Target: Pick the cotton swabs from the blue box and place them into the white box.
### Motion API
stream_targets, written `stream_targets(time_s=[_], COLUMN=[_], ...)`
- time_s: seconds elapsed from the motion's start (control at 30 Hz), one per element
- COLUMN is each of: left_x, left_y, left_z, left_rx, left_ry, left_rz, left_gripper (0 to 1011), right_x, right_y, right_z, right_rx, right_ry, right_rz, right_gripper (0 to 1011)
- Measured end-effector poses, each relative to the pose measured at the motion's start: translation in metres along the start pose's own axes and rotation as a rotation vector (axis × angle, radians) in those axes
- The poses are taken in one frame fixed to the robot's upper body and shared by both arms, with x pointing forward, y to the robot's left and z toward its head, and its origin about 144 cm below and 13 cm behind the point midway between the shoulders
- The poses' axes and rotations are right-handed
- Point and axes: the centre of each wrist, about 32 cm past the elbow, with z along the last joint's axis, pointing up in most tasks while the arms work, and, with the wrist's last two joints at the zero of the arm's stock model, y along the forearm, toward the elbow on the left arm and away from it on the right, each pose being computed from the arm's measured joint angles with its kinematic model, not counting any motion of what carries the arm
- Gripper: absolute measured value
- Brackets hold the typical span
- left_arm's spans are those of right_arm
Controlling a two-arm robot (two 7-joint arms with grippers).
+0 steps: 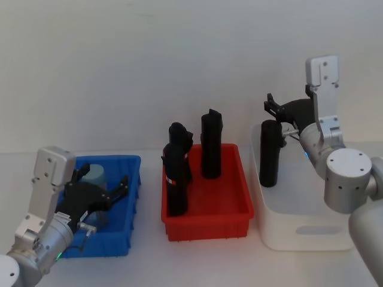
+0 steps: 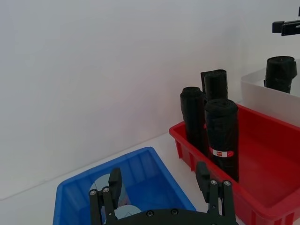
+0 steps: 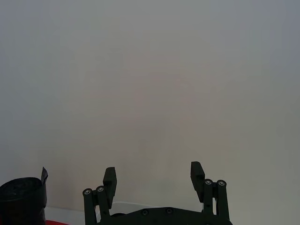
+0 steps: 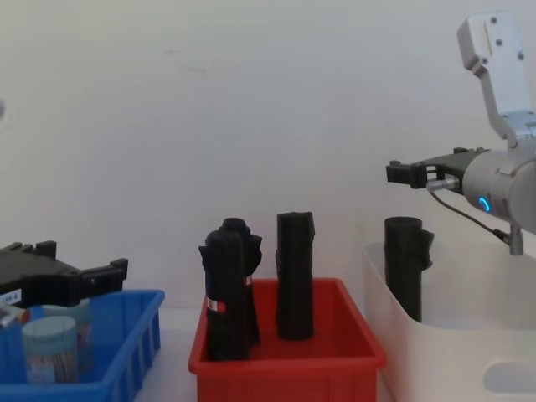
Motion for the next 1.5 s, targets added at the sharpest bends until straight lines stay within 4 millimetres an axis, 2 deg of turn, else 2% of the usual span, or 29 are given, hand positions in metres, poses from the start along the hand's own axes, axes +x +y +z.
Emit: stream_targets(time_s=[0.2,0.5,1.03,1.5], left_x=[0.002,0.009,0.029,0.037], left_y=[-0.008,-0.013,-0.013,-0.012], left_z=[-0.006,-0.004,-0.002,-0.007], left_rx=[0.002,0.069,0.188,0.218], left_ry=[-0.035,-0.036,0.034,0.044], left_rz=[0.002,-0.002,0.025,0.063], left_gripper=[1003,1003,1003,1003], right_x=[0.000,0.000,0.000,0.000], right_y=[0.000,0.000,0.000,0.000], right_z=[0.000,0.000,0.000,0.000], right_rx=[0.000,0.000,0.000,0.000], right_ry=[0.000,0.000,0.000,0.000], right_rz=[0.000,0.000,0.000,0.000], right_gripper=[1002,1002,1002,1002])
